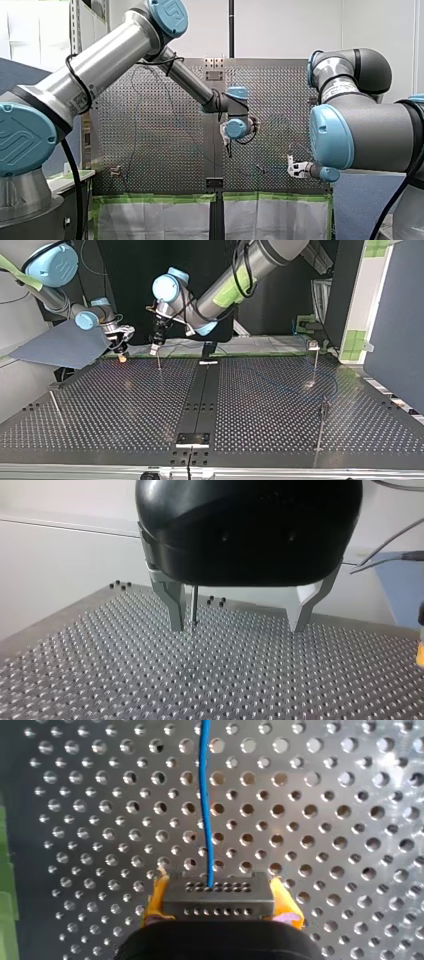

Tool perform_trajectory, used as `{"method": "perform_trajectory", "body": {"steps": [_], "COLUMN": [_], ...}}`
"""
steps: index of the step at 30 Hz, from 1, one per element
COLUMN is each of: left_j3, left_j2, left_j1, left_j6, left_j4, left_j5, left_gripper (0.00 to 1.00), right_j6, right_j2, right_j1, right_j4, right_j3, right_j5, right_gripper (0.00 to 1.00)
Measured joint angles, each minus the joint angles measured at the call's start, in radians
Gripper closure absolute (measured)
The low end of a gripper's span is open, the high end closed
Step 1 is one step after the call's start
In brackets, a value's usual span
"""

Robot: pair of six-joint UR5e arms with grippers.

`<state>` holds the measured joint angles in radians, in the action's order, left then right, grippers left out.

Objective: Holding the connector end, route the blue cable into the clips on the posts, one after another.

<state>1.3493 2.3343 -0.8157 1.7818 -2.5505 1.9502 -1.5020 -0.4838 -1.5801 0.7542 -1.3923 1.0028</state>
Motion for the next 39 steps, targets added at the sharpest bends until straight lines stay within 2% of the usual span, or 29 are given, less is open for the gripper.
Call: {"method": "perform_trajectory", "body": {"steps": [5, 9, 14, 19, 30, 33, 39], "left_j3": [0.056, 0.097, 0.150, 0.199, 0.303, 0.335, 0.395], "left_j2": [-0.056, -0.097, -0.150, -0.199, -0.301, -0.316, -0.322], "left_j1": [0.015, 0.043, 0.058, 0.063, 0.043, 0.034, 0.017], "left_j6": [0.010, 0.041, 0.068, 0.075, 0.090, 0.091, 0.097], "left_j4": [0.004, 0.038, 0.089, 0.138, 0.242, 0.268, 0.281], "left_j5": [-0.013, -0.022, -0.023, -0.019, 0.003, 0.009, 0.030], "left_gripper": [0.00, 0.00, 0.00, 0.00, 0.00, 0.00, 0.00], "right_j6": [0.037, 0.053, 0.057, 0.058, 0.055, 0.055, 0.054], "right_j2": [0.000, -0.003, -0.003, -0.003, -0.003, -0.003, -0.003], "right_j1": [-0.006, -0.003, 0.001, 0.002, 0.002, 0.002, 0.003], "right_j4": [-0.037, -0.062, -0.069, -0.066, -0.065, -0.066, -0.066], "right_j3": [-0.001, 0.001, 0.003, 0.003, 0.003, 0.003, 0.003], "right_j5": [0.006, 0.006, 0.009, 0.008, 0.006, 0.005, 0.004], "right_gripper": [1.00, 1.00, 1.00, 1.00, 1.00, 1.00, 1.00]}}
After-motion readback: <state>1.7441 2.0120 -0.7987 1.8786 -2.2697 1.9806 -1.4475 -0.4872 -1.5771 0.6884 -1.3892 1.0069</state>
